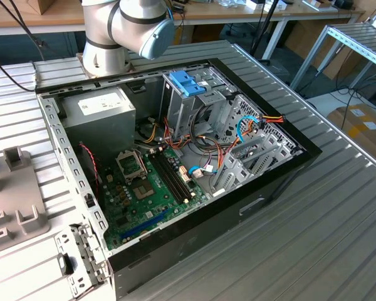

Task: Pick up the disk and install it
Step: 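Pick up the disk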

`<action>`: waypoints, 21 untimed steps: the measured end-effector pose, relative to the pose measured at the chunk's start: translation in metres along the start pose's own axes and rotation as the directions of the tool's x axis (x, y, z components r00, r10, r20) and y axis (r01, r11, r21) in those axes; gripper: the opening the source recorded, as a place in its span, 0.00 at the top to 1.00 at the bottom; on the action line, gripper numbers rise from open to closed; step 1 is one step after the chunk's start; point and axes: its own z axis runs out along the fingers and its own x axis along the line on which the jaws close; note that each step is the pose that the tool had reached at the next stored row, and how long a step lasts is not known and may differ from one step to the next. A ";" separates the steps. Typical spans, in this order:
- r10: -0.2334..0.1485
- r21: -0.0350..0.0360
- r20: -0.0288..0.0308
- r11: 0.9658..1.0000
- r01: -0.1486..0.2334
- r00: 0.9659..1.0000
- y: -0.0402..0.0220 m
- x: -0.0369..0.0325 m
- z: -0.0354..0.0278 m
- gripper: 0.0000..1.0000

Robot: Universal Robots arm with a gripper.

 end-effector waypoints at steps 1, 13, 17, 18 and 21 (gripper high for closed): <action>0.000 0.000 0.000 1.000 0.000 1.000 0.0000 0.0000 0.0000 0.83; 0.000 0.000 0.000 1.000 0.000 1.000 0.0000 0.0000 0.0000 0.40; 0.000 0.000 0.000 1.000 0.000 1.000 0.0001 -0.0015 0.0001 0.40; 0.000 0.000 0.000 1.000 0.000 1.000 0.0002 -0.0025 0.0001 0.40; 0.000 0.000 0.000 1.000 0.000 1.000 0.0005 -0.0071 0.0004 0.40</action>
